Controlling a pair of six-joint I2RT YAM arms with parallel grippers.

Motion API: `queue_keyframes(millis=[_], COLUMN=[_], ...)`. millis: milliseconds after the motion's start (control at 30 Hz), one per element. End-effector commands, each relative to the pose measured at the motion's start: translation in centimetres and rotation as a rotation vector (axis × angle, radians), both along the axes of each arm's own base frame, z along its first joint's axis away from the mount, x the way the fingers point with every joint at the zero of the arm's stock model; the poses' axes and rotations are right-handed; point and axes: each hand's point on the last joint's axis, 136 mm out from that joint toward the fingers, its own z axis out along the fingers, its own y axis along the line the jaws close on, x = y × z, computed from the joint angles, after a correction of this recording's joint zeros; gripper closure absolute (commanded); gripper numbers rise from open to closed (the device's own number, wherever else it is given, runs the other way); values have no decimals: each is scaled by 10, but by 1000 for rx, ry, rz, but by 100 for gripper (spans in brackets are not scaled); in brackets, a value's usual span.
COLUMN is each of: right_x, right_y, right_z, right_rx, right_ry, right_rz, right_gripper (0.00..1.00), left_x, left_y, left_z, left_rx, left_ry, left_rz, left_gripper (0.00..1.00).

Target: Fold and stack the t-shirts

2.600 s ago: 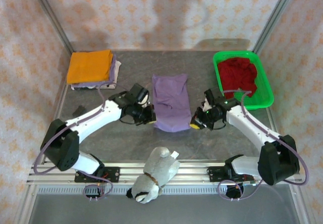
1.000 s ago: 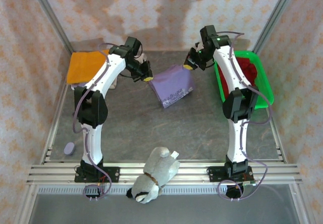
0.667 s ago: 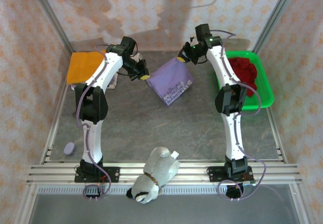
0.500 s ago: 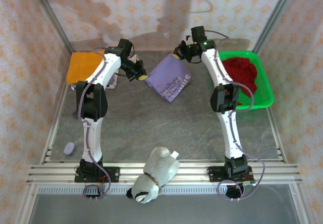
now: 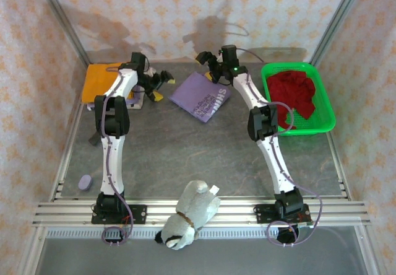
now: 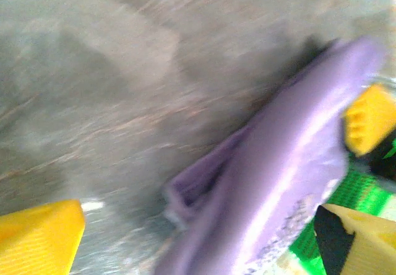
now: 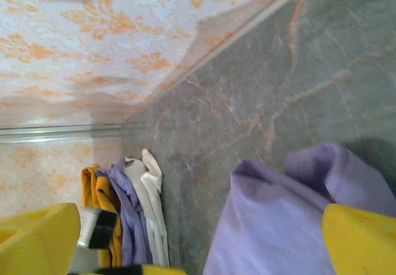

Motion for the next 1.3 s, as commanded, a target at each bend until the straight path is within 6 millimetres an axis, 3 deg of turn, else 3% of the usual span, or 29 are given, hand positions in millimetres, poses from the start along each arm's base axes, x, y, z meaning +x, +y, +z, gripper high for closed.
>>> queue_keyframes(millis=[0,133,300,467,667,733,933,1067,1167,1267], right_x=[-30,-57,-79,-103,-126,-141,-213,-282,-324,-343], right_y=[-13,-31,-44,-55,-59,-63,-67,-65,-61,-69], right_z=[55,32,-3,-27,-58,-67,-67,-71,-56,-22], right_rx=[-89,-217,-244,-287,-300,-334,-410,-393,-398,-411], right_ry=[-43,14,143,227,315,374,455,475,423,332], right_rz=[67,80,110,118,138,144,154,128,122,91], right_gripper=[1,1,1,1,0,0,0,0,1,1], left_x=[18,10,-12,-41,-67,-78,-109,-131,-149,-162], left_y=[-5,-7,-5,-11,-18,-18,-14,-11,-18,-27], left_z=[48,69,97,104,95,102,100,99,96,91], left_rx=[-13,14,64,168,231,246,328,385,394,397], left_ry=[-144,-246,-342,-337,-321,-336,-330,-358,-357,-335], left_rz=[10,27,76,42,16,19,-11,-15,-59,-100], left_gripper=[1,1,1,1,1,1,1,1,1,3])
